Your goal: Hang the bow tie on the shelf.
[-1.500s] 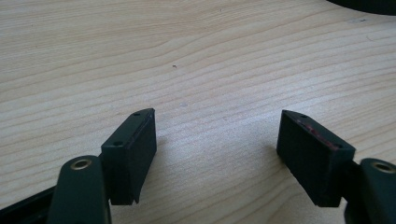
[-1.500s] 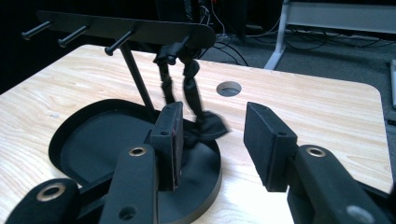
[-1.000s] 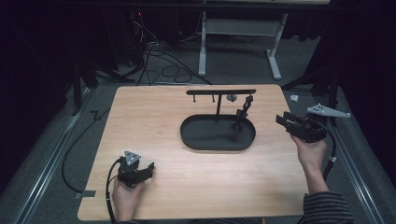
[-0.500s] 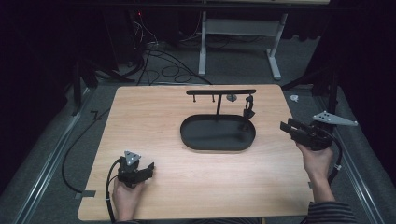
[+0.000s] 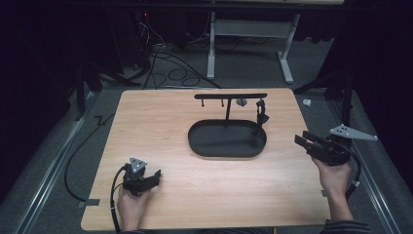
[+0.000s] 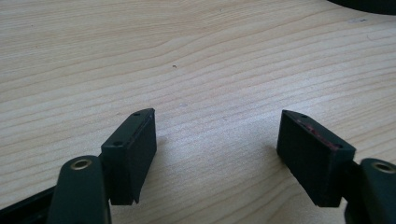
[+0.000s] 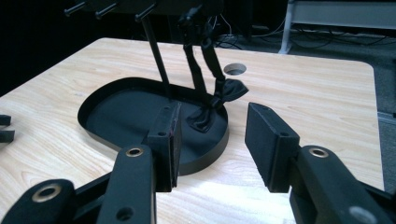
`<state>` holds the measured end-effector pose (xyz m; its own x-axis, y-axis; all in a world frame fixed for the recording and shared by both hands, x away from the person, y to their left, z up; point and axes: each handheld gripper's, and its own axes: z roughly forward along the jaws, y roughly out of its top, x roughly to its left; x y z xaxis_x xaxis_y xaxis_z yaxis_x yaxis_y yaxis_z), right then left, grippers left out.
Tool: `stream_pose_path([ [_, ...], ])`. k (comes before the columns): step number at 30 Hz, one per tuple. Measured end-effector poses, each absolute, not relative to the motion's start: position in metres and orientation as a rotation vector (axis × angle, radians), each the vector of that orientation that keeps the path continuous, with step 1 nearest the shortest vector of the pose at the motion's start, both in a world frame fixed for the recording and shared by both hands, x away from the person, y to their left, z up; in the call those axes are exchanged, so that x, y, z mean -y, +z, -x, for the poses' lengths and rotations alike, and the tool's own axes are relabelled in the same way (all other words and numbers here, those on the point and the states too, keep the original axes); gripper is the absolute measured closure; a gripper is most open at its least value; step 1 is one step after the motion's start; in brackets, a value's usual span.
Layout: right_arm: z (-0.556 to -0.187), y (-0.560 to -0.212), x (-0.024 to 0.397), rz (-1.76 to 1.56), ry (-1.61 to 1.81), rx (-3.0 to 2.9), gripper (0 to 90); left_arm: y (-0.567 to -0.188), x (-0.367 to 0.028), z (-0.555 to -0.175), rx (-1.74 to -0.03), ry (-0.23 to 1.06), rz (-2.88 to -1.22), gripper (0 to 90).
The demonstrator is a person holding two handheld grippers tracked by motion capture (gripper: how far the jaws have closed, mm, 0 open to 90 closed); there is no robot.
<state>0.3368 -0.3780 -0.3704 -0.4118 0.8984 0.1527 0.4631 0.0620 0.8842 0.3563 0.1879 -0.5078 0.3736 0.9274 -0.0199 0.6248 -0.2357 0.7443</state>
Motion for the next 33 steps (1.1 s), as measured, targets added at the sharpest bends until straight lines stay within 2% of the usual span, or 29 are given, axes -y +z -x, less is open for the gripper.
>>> stream_pose_path([
  [15,-0.323,-0.38,0.371,-1.346,1.332,-1.934,57.6,-0.508,-0.188,-0.356,-1.337,0.573,-1.961,29.0],
  [33,-0.323,-0.395,0.355,-1.342,1.328,-1.996,57.5,-0.508,-0.188,-0.356,-1.337,0.573,-1.961,29.0],
])
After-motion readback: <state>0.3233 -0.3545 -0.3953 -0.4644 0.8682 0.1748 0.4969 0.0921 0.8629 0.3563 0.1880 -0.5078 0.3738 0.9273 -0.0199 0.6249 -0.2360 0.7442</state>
